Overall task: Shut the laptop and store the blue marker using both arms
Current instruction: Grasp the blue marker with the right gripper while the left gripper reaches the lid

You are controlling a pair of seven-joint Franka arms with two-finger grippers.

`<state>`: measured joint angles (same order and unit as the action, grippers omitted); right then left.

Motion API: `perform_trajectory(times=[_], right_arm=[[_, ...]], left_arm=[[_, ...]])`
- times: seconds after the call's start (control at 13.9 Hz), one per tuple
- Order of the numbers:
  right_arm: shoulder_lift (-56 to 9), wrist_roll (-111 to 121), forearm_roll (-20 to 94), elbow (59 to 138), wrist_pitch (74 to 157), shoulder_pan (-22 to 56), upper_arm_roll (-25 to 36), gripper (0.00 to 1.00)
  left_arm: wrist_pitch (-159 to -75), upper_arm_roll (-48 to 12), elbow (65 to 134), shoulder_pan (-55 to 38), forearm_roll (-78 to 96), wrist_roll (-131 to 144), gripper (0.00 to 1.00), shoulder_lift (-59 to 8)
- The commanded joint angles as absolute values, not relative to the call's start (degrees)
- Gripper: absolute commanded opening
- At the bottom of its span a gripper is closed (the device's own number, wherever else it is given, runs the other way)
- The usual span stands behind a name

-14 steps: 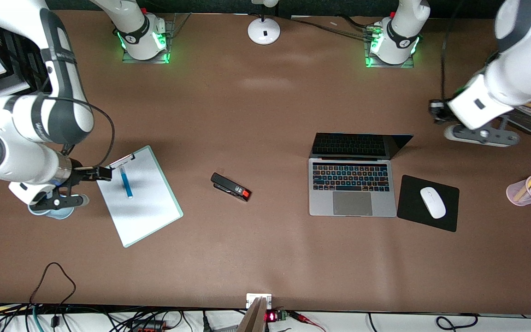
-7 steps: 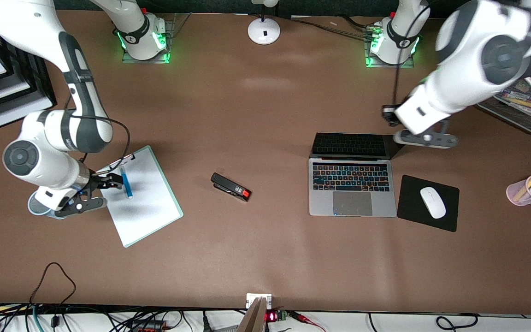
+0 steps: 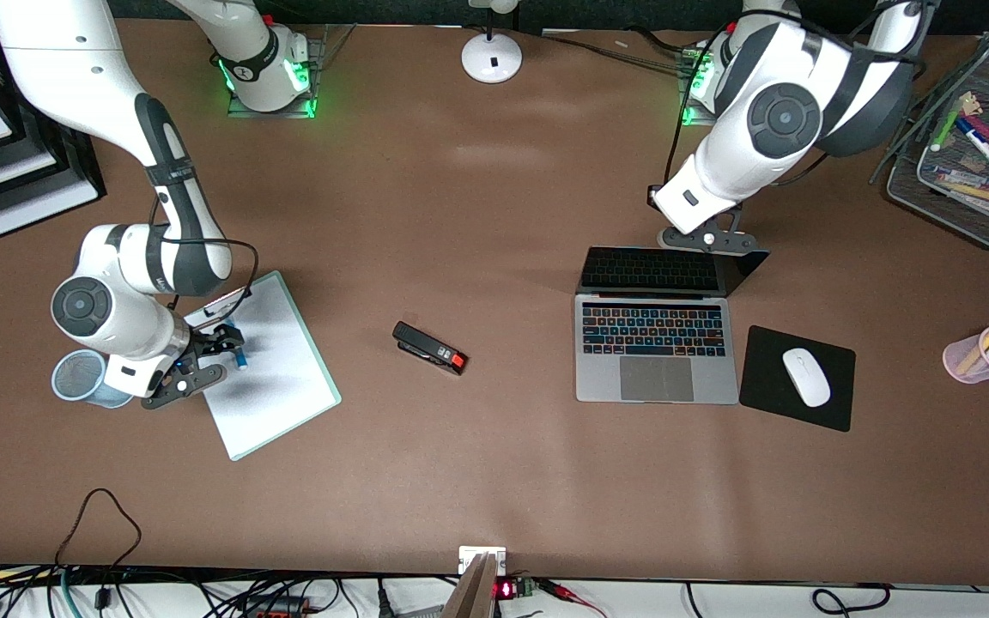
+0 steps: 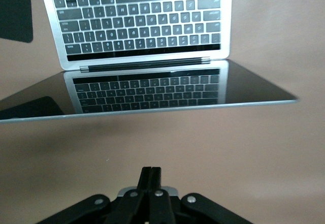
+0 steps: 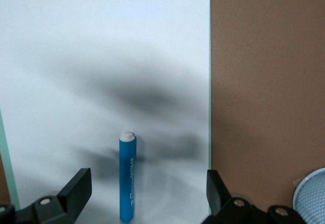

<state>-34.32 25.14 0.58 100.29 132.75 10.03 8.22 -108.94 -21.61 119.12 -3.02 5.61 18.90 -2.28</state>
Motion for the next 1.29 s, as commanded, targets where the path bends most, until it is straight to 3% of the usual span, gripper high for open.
perform_trajectory(times=[0.0,0.14,0.79,1.0,1.22], right_arm=[[-35.24,26.54,0.62,100.9,134.12,10.11,8.17,0.93],[-35.68,27.42,0.79,100.9,134.03,10.11,8.09,0.72],[-37.35,27.07,5.1,100.72,134.21,10.28,7.65,0.59],[-37.44,26.81,5.1,100.55,134.21,10.28,7.65,0.48],[-37.97,26.81,5.1,100.37,134.21,10.28,7.65,0.44]], left_arm=[[-116.43,-21.88,127.42,-2.46,5.98,18.63,0.01,1.32],[-122.32,-21.88,130.16,-2.46,5.8,17.93,0.0,1.06],[-143.51,-21.53,129.12,1.31,-3.34,16.0,0.0,-5.0],[-146.68,-21.27,126.14,1.84,-3.43,14.86,0.0,-9.04],[-147.21,-21.01,121.92,1.85,-3.52,14.33,0.0,-13.17]])
